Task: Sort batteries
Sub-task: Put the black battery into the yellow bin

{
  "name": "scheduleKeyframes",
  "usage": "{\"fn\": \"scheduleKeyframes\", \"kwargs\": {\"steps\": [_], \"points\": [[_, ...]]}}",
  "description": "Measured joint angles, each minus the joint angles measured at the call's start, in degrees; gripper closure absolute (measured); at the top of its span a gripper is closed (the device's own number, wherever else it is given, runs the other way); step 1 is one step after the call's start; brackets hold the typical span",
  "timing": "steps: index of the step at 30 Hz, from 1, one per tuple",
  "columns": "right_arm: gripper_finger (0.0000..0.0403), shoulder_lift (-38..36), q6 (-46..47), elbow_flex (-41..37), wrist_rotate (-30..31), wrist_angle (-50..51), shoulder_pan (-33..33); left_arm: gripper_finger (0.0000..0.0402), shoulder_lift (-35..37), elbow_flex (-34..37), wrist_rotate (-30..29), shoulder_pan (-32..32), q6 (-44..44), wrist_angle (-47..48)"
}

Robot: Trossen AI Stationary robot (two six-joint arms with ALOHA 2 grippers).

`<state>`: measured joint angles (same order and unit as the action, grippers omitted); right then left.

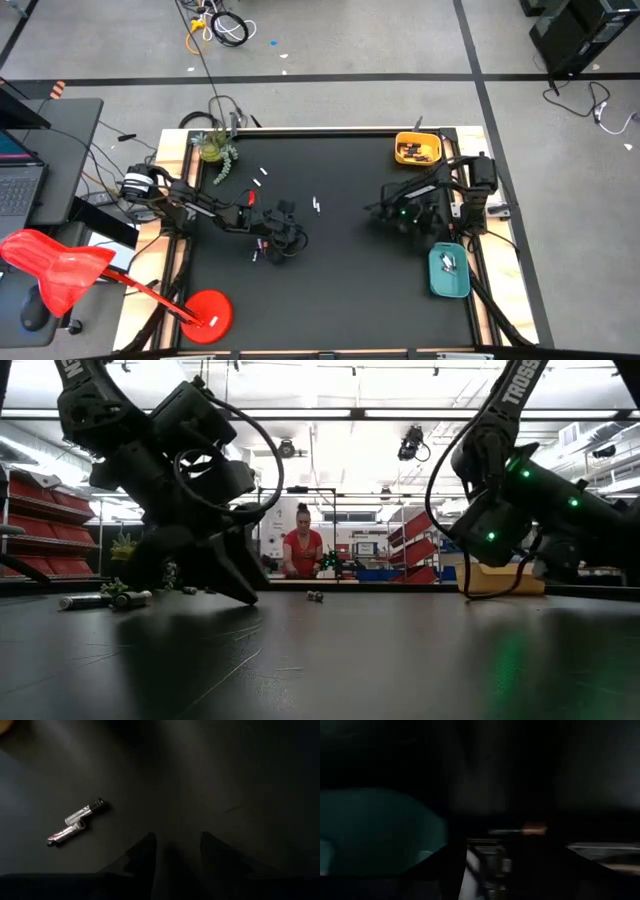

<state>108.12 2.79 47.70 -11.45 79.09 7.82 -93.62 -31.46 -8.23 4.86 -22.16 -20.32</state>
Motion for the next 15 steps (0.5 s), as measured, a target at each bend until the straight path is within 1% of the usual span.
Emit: {"fn": "scheduleKeyframes", "kwargs": {"steps": [2,4,8,11,15], "points": [[0.0181,0.00,0.10,-0.75,-2.44,-0.08,0.88,0.0243,0.04,-0.02,0.05,0.00,-0.01,0.96],[0.0185,0.00,0.55,-1.53,-3.25,-0.09,1.60,0.0243,0.09,-0.09,0.22,0.02,-0.01,1.73],[0.0189,0.00,1.50,-2.52,-3.37,0.19,3.02,0.0243,0.15,-0.13,0.79,0.02,-0.04,2.54],[0.0190,0.00,1.93,-2.36,-3.40,2.31,4.44,0.0243,0.15,-0.13,1.28,0.02,-0.17,2.64],[0.0202,0.00,0.91,-2.88,-1.39,1.86,5.86,0.0243,0.15,-0.13,1.36,0.04,-1.37,2.67]]}}
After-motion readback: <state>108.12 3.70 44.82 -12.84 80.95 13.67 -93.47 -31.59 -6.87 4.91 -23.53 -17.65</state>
